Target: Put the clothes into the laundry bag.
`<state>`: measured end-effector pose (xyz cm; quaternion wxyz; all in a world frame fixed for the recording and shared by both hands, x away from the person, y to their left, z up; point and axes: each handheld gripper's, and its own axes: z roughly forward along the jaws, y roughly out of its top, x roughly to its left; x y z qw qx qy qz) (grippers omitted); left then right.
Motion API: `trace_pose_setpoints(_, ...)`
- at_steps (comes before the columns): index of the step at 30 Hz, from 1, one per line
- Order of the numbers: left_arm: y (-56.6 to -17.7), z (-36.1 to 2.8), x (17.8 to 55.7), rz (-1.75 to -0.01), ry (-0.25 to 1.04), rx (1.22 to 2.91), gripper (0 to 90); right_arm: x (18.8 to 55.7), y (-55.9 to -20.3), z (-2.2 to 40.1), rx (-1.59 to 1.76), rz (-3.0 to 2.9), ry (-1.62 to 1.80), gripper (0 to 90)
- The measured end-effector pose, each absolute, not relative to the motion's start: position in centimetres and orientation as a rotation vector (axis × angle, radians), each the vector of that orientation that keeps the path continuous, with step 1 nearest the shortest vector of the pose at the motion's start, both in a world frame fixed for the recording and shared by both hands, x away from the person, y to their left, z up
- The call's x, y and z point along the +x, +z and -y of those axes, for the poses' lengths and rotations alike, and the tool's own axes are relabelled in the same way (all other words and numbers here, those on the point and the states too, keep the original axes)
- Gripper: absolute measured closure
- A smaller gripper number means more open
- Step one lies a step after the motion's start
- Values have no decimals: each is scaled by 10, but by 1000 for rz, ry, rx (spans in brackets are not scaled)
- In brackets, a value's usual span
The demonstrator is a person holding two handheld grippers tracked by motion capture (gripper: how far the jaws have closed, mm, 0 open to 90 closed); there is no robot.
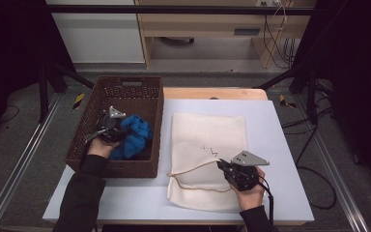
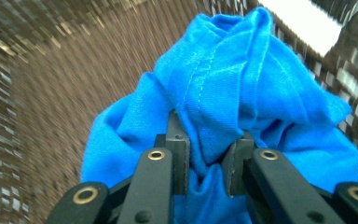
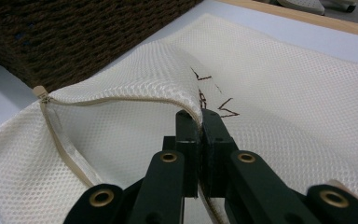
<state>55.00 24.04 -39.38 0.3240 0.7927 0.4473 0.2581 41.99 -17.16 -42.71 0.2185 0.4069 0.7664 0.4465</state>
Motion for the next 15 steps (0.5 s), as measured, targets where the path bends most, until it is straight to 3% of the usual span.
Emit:
trace_pose_setpoints(3, -388, -249, 545, -1180, 700, 1942, 756, 420, -427, 172, 1126, -2116, 1238, 869)
trace_pose_setpoints(15, -375, -267, 532, -1140, 749, 1699, 759, 420, -426, 172, 1126, -2115, 1238, 870)
